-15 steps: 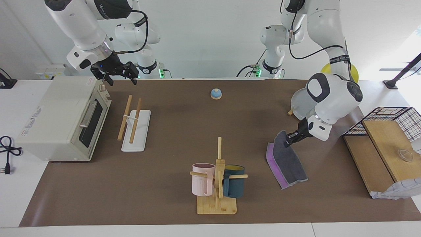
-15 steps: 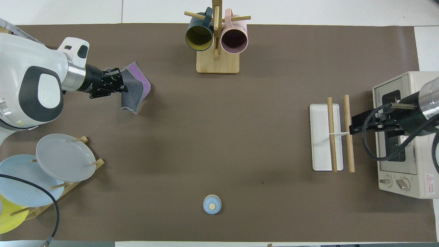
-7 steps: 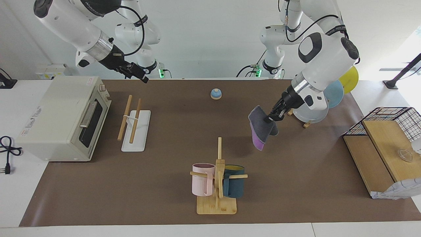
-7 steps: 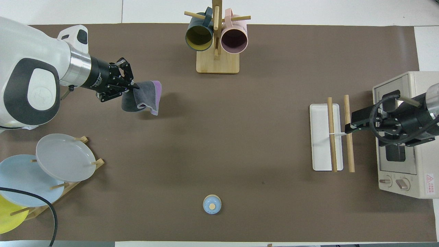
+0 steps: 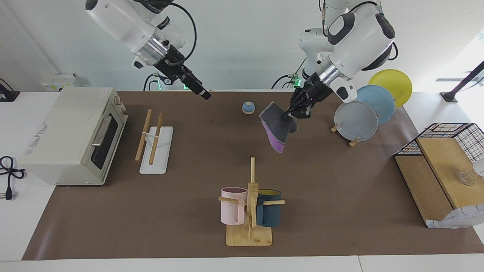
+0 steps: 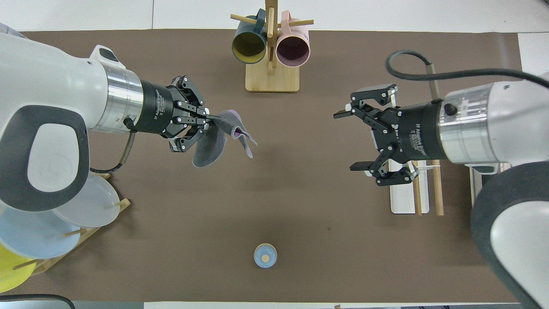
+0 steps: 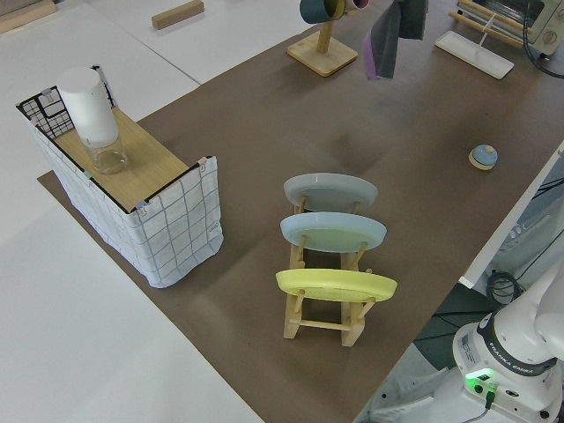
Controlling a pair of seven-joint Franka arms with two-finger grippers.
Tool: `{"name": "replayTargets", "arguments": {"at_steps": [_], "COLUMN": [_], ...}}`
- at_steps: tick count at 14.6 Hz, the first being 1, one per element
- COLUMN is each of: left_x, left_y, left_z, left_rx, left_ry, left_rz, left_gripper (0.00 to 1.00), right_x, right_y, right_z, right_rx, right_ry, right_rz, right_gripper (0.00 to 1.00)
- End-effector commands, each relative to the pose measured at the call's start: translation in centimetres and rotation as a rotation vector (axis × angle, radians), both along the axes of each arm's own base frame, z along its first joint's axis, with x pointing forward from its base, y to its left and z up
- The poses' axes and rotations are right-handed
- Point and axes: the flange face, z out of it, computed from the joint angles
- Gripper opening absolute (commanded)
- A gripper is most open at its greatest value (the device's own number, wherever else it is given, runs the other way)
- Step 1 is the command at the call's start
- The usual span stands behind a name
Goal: Fold towel and hang on rack
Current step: 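Bring the towel to the right gripper and grasp it with the right gripper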
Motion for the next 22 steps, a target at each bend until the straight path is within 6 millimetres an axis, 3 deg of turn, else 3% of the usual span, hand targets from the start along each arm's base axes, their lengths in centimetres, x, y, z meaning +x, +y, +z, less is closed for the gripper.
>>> {"name": "replayTargets", "arguments": {"at_steps": [1,4,8,10,14,16,20,21,22], "left_x": [-2.4,-4.5,-5.6,-5.6,-5.6,-5.6,-5.6,-5.6,-5.6], "left_y": [-1.5,-2.5,-2.8,-2.8,-2.7,-2.7,-2.6,-2.6,-2.6], "left_z": [0.2,0.4,0.3,0.2,0.2,0.2,0.3,0.3,0.4], "left_rx": [-0.052,-0.102,-0.142,-0.146,-0.151,-0.151,-0.155,-0.154,-0.155], "left_ry": [0.030,0.031,0.057,0.065,0.097,0.098,0.104,0.105,0.105], "left_rz": [0.113,0.227,0.293,0.306,0.352,0.355,0.372,0.371,0.372], "left_gripper": [0.00,0.00,0.00,0.00,0.00,0.00,0.00,0.00,0.00], "right_x": [-0.6,-1.8,-0.4,-0.5,0.2,0.1,0.5,0.6,0.8], "right_y": [2.0,6.2,6.7,8.6,9.4,11.2,11.6,11.6,11.6], "right_z": [-0.5,-1.2,-2.8,-4.0,-5.4,-6.4,-7.8,-8.0,-8.1], "right_rx": [0.067,0.104,0.191,0.189,0.189,0.191,0.167,0.166,0.167], "right_ry": [0.014,0.052,0.134,0.130,0.109,0.084,0.034,0.029,0.023], "right_rz": [-0.139,-0.244,-0.329,-0.321,-0.341,-0.339,-0.279,-0.282,-0.290], "right_gripper": [1.00,1.00,1.00,1.00,1.00,1.00,1.00,0.97,0.81]}}
